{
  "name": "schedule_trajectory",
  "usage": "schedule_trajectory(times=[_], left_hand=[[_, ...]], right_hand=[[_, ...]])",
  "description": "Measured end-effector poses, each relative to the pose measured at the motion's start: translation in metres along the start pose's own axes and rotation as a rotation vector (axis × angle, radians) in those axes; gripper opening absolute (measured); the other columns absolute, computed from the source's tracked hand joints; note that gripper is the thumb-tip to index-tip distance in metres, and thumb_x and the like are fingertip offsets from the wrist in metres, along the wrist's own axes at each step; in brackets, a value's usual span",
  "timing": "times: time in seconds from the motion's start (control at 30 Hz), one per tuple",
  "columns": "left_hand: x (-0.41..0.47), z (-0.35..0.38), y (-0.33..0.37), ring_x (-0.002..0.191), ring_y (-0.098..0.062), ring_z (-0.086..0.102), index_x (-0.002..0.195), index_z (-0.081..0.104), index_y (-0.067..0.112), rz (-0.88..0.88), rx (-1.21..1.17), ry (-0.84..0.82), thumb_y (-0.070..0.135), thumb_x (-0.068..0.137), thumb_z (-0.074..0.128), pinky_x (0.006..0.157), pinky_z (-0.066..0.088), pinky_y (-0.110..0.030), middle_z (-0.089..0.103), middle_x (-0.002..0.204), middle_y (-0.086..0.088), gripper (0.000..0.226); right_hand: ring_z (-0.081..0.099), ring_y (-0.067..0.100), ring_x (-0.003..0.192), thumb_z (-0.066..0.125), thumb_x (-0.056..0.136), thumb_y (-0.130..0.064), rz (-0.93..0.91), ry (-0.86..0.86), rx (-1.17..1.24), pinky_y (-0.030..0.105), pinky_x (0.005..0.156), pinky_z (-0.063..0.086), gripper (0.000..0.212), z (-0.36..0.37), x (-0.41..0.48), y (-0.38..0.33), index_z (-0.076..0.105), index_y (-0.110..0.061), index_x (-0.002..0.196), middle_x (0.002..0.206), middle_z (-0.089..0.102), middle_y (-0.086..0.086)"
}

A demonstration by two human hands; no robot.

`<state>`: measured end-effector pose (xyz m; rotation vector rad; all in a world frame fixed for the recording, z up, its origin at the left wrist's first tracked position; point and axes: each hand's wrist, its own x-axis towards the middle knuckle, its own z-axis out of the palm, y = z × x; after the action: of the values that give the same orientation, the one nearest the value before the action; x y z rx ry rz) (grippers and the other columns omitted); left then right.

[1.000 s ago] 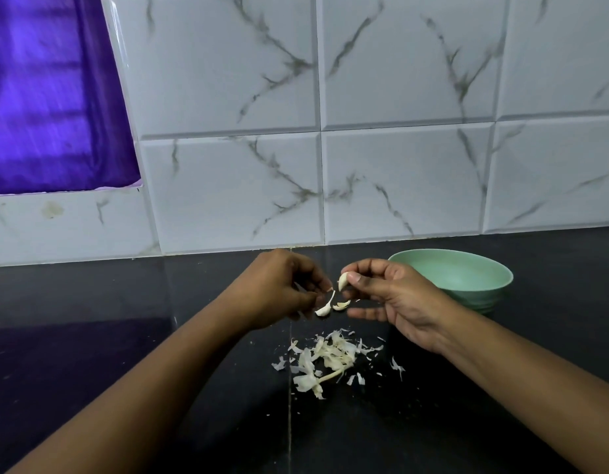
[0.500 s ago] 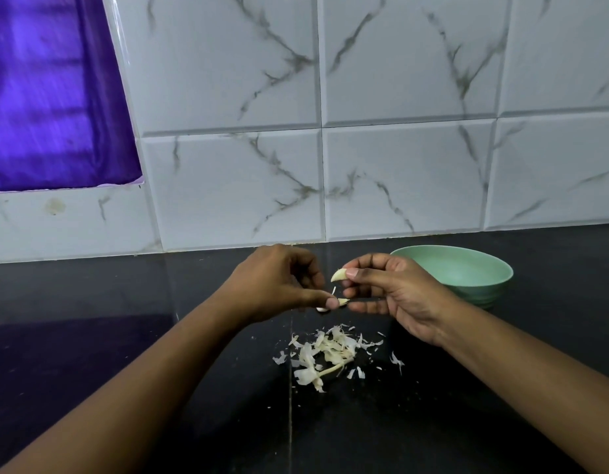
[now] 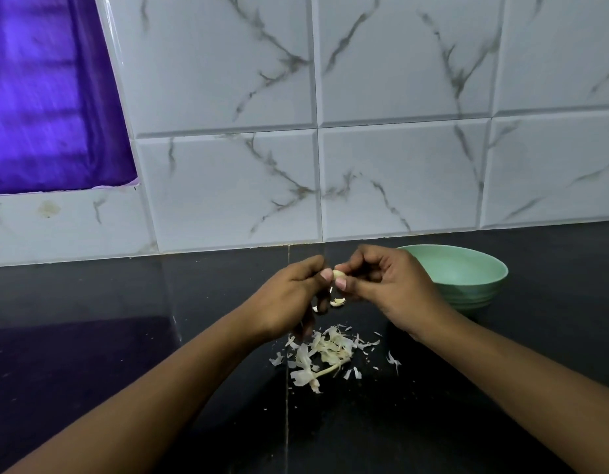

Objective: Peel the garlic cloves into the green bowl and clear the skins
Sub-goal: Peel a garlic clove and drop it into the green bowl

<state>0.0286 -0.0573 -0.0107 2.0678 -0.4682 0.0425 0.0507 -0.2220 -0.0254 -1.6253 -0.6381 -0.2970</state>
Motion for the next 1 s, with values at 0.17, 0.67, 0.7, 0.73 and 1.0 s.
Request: schedule_trajectory(times=[0.17, 0.67, 0.7, 0.73, 1.0], left_hand=[[0.002, 0.002, 0.003, 0.038, -0.008, 0.03, 0.07, 0.042, 0.019, -0.124, -0.362, -0.03, 0.021, 0.1, 0.038, 0.04, 0.023, -0.018, 0.04, 0.06, 0.001, 0.031], [0.003, -0.012, -0.007, 0.055, -0.019, 0.061, 0.091, 0.056, 0.013, 0.097, 0.103, 0.032, 0.026, 0.097, 0.051, 0.048, 0.047, -0.027, 0.066, 0.076, -0.001, 0.014], [0.003, -0.014, -0.007, 0.057, -0.016, 0.064, 0.093, 0.058, 0.018, 0.116, 0.129, 0.036, 0.024, 0.094, 0.056, 0.049, 0.05, -0.027, 0.067, 0.078, 0.002, 0.007], [0.003, -0.016, -0.007, 0.058, -0.013, 0.066, 0.093, 0.06, 0.02, 0.14, 0.164, 0.04, 0.021, 0.092, 0.061, 0.052, 0.052, -0.027, 0.068, 0.076, 0.005, 0.002], [0.004, -0.02, -0.009, 0.06, -0.002, 0.069, 0.089, 0.072, 0.018, 0.289, 0.344, 0.142, 0.021, 0.078, 0.077, 0.06, 0.048, -0.012, 0.073, 0.071, 0.011, 0.012]], right_hand=[[0.068, 0.01, 0.076, 0.078, 0.074, -0.005, -0.304, 0.061, -0.3, 0.023, 0.071, 0.055, 0.024, -0.003, 0.001, 0.002, 0.064, -0.023, 0.068, 0.077, 0.072, -0.006], [0.067, 0.011, 0.061, 0.069, 0.076, 0.005, 0.163, -0.046, 0.199, 0.018, 0.055, 0.055, 0.009, -0.006, 0.003, 0.004, 0.066, 0.0, 0.083, 0.071, 0.071, 0.006], [0.067, 0.012, 0.061, 0.068, 0.076, 0.005, 0.178, -0.048, 0.206, 0.019, 0.056, 0.055, 0.01, -0.006, 0.003, 0.004, 0.066, 0.002, 0.085, 0.072, 0.071, 0.006], [0.068, 0.012, 0.062, 0.068, 0.077, 0.005, 0.196, -0.054, 0.207, 0.019, 0.056, 0.056, 0.01, -0.006, 0.003, 0.003, 0.067, 0.002, 0.086, 0.073, 0.071, 0.007], [0.069, 0.013, 0.061, 0.068, 0.076, 0.005, 0.279, -0.068, 0.234, 0.019, 0.055, 0.056, 0.011, -0.006, 0.002, 0.001, 0.066, 0.0, 0.085, 0.072, 0.072, 0.009]])
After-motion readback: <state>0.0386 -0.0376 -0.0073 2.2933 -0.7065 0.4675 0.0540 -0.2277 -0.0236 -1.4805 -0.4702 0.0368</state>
